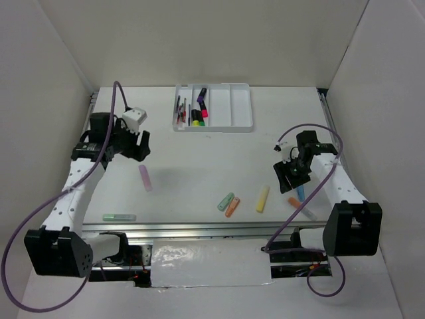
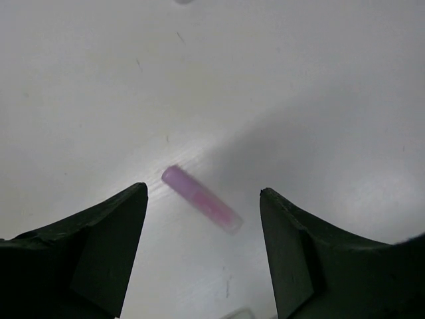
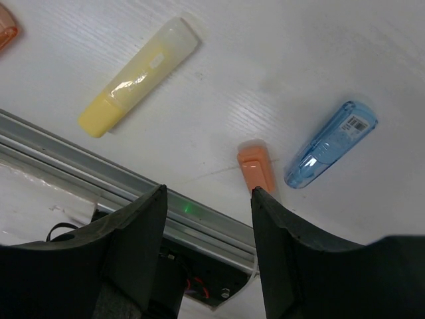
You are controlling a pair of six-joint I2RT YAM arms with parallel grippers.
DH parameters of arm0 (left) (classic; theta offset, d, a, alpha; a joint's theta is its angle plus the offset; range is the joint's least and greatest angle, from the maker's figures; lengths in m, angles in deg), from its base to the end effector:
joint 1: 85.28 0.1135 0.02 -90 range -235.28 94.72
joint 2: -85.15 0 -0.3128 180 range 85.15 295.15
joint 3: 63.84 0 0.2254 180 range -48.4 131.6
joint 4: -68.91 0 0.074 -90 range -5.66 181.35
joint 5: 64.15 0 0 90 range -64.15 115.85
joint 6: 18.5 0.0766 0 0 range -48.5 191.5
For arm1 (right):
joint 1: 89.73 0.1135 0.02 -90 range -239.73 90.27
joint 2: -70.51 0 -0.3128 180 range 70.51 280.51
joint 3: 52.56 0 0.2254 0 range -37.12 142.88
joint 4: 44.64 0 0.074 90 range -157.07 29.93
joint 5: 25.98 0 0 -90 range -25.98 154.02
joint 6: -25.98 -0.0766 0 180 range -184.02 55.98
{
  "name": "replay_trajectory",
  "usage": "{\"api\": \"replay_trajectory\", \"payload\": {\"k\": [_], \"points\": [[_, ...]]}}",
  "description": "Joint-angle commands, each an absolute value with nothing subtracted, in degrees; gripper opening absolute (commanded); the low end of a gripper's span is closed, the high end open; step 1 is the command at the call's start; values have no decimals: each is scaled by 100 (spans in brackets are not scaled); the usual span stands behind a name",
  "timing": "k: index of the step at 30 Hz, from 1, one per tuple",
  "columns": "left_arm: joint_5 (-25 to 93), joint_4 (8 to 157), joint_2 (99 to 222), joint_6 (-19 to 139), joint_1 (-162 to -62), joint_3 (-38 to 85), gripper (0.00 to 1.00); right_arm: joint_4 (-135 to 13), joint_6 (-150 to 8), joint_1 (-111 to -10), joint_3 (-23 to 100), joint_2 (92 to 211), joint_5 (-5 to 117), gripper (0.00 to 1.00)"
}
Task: Sort the stationery into containers
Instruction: Pick up the stationery from the corner of the board.
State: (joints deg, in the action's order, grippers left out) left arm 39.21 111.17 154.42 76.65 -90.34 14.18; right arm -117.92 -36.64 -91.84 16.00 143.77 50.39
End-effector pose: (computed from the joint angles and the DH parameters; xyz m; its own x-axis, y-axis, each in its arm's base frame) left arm 0.2533 -0.0402 0.3583 -0.5228 0.1340 -0.8419 0.3260 0.9439 -0.0522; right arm 0.1860 0.0112 0.2494 -0.8618 -0.4155 -0.2909 -0.4613 0.8805 0.1089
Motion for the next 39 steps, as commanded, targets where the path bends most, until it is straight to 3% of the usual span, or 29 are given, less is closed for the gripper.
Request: {"api": "replay_trajectory", "payload": {"k": [1, 5, 9, 15, 23, 39], "points": [[5690, 12904, 15055, 10423, -8015, 1383, 80, -11465, -3835, -9009, 1658, 14460, 5207, 60], [5819, 14764, 15141, 13091, -7220, 1338, 80, -11430, -3897, -8834, 1684, 14504, 5224, 60], [5626, 15772, 15589, 14354, -6605, 1409, 78, -11448, -3959, -8771, 1763, 14557, 5224, 60], [4862, 15510, 14846, 15244, -6550, 285, 78, -11448, -4055, -8736, 1781, 14592, 5172, 60], [4457, 14017, 13719, 15069, -6866, -1341, 80, -11430, -4170, -8701, 1825, 14671, 5101, 60], [4255, 13137, 14781, 15675, -7078, -1834, 77, -11492, -4143, -8736, 1834, 14645, 5163, 60]]}}
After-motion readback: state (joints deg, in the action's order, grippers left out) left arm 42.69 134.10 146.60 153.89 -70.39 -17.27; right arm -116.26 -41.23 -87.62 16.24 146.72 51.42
